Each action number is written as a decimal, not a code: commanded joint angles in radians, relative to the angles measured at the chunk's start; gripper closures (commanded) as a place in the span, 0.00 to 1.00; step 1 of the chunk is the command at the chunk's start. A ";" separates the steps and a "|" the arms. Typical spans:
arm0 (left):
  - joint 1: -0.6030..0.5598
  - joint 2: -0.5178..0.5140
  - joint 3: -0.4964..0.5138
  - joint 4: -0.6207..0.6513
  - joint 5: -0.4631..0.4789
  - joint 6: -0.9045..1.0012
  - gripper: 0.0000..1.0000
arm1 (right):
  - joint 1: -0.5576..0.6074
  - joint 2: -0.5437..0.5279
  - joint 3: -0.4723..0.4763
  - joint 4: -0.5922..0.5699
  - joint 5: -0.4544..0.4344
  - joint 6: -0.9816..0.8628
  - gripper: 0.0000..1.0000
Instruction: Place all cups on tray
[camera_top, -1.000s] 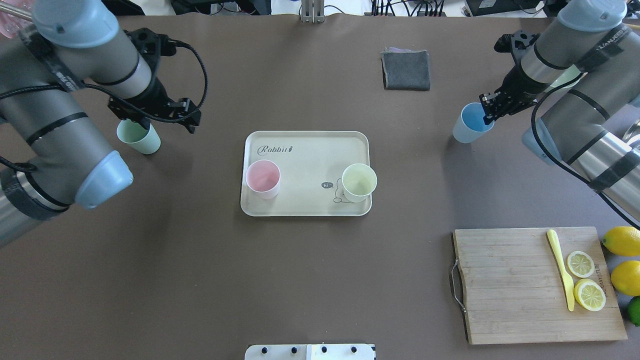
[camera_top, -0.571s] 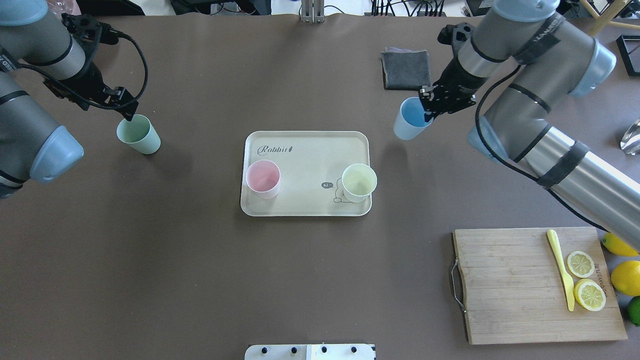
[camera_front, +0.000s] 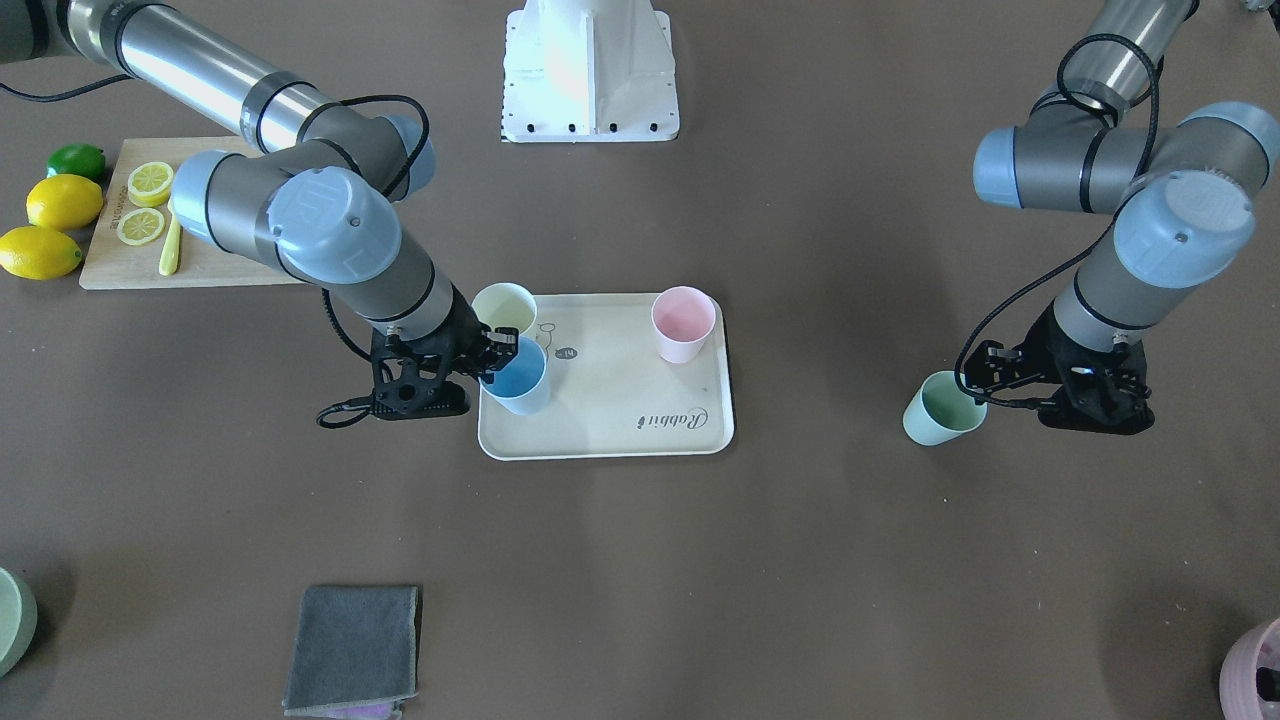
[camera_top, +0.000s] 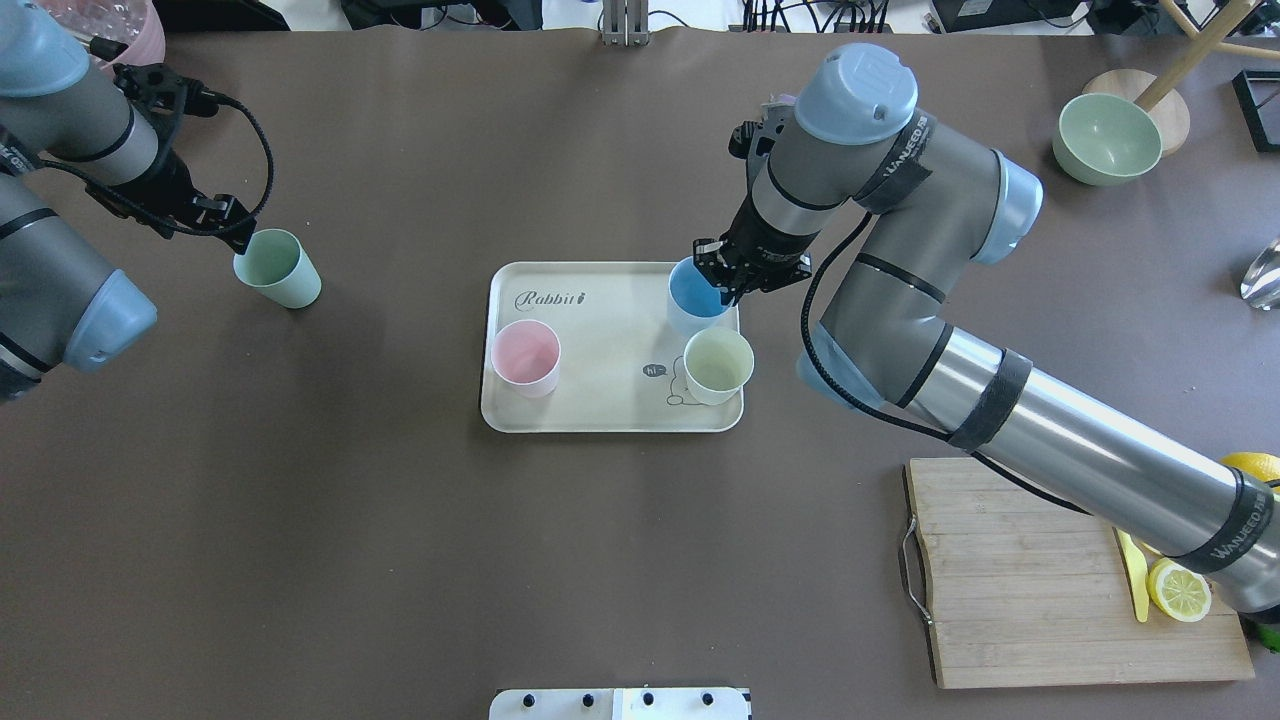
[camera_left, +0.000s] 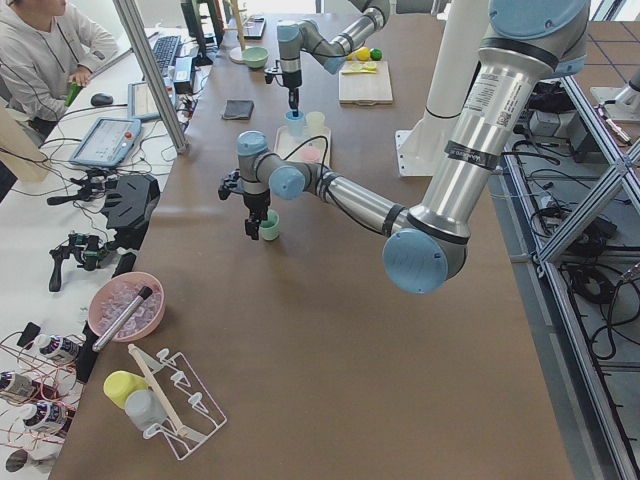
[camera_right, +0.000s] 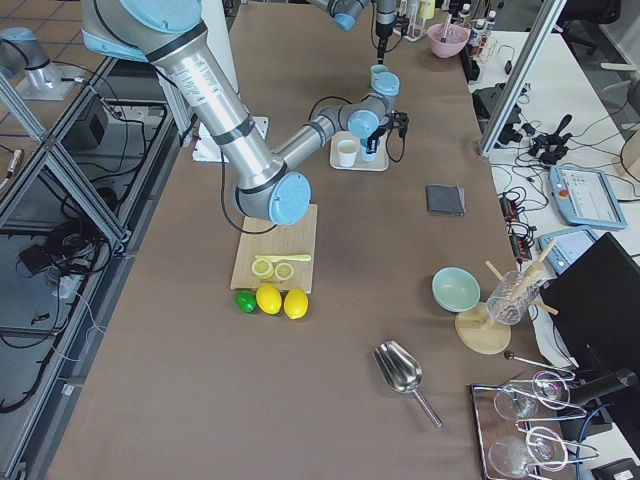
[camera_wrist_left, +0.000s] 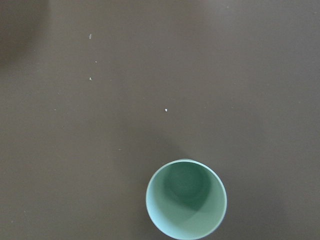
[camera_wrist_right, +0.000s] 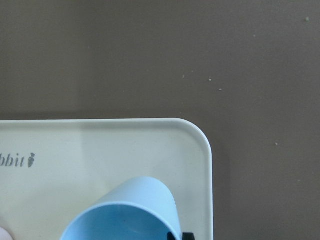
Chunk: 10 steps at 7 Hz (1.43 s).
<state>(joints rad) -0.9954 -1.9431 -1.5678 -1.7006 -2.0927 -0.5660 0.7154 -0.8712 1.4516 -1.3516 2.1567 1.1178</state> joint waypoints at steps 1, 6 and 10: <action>0.020 -0.004 0.018 -0.017 -0.036 -0.037 0.23 | -0.028 0.008 0.001 0.000 -0.046 -0.006 0.01; 0.049 -0.058 0.017 -0.001 -0.084 -0.101 1.00 | 0.131 -0.075 0.145 -0.027 0.109 -0.053 0.00; 0.122 -0.253 0.032 0.030 -0.150 -0.380 1.00 | 0.281 -0.196 0.186 -0.029 0.210 -0.214 0.00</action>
<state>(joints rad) -0.9195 -2.1328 -1.5445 -1.6755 -2.2431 -0.8421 0.9553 -1.0089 1.6181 -1.3805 2.3495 0.9759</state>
